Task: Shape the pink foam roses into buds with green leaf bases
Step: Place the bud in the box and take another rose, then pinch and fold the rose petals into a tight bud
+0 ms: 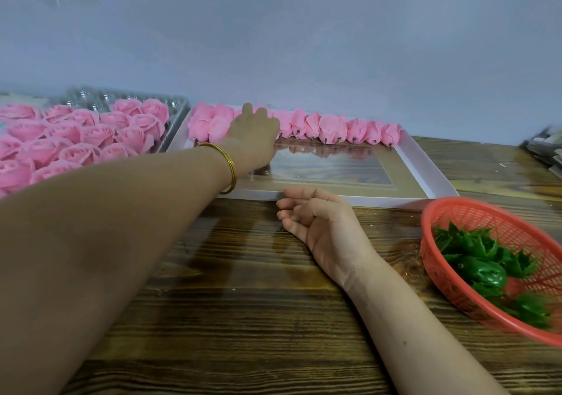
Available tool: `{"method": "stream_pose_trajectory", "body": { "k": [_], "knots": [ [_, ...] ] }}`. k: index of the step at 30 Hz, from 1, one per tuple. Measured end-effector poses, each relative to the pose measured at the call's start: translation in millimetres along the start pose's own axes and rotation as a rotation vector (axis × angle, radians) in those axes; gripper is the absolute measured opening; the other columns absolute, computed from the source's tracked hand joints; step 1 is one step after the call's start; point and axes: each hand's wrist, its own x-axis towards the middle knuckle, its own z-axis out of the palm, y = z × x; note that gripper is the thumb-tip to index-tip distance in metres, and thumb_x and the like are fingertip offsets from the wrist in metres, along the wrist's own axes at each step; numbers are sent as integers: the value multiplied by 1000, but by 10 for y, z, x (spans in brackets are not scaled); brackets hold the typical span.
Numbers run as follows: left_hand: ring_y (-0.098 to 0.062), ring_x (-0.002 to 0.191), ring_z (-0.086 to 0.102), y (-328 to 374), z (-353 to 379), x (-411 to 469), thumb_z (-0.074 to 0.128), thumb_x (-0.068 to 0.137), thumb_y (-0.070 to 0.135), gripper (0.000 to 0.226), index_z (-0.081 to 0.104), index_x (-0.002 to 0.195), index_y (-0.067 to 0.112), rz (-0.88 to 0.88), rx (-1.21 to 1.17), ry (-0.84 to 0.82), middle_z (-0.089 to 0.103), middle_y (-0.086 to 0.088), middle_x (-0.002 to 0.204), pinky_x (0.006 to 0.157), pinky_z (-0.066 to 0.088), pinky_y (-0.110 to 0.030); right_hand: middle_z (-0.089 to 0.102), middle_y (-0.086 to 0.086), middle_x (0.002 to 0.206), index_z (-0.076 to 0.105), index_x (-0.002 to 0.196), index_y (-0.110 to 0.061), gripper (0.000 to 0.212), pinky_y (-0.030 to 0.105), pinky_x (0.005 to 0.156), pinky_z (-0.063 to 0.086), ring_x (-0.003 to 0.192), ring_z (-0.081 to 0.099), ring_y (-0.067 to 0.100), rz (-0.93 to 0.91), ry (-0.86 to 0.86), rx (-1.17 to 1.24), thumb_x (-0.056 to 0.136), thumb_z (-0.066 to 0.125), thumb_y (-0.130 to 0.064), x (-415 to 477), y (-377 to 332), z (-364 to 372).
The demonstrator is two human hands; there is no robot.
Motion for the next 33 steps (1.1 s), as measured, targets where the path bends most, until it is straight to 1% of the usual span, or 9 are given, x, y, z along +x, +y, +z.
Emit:
{"method": "stream_pose_trajectory", "body": {
  "k": [4,9,15,19,22,26,29,33],
  "knots": [
    [-36,114,42,-27,56,34,57,90,20,34,52,122,9,-38,14,51,53,-19,117,74,32,-38,68,13,81,67,97,3,34,22,61,55,68,68,17,6,-1,4,67,53,10,-3,-8,3],
    [-36,111,42,-64,45,46,57,87,13,32,50,118,8,-51,58,40,56,-18,110,69,31,-38,68,12,79,66,97,3,32,22,61,55,67,67,16,8,12,-14,77,45,17,-3,-17,10],
    [-34,114,41,-36,53,35,55,89,14,34,47,122,9,-55,136,29,59,-17,111,72,29,-36,68,12,78,66,95,3,32,22,61,55,66,67,17,8,12,-6,78,44,17,-12,-24,24],
    [-33,114,41,-31,70,32,56,88,11,39,44,126,10,-50,185,31,61,-16,111,73,29,-35,68,11,78,66,96,3,31,22,62,56,65,67,16,14,15,-1,78,45,17,-14,-26,24],
    [-32,114,42,-36,70,28,60,89,16,41,44,127,12,-53,219,39,61,-14,110,73,29,-34,68,11,78,65,97,3,31,22,62,56,65,66,16,17,12,-1,78,45,17,-14,-30,22],
    [-32,113,42,-38,90,17,63,91,27,43,44,127,12,-41,218,60,62,-15,112,75,29,-35,69,10,78,65,97,2,31,23,63,56,65,67,15,19,13,-19,78,45,16,-16,-36,22],
    [-32,113,42,-38,95,14,63,90,23,42,44,126,12,-40,211,88,63,-14,111,74,30,-35,69,10,77,65,97,2,32,22,63,56,64,66,15,15,9,-23,78,44,16,-17,-35,27],
    [-32,113,41,-34,58,-8,59,92,22,39,45,126,10,-39,134,118,62,-16,113,74,29,-36,69,10,76,65,96,3,32,22,63,56,63,66,15,11,8,-16,78,43,17,-17,-36,28]
  ]
}}
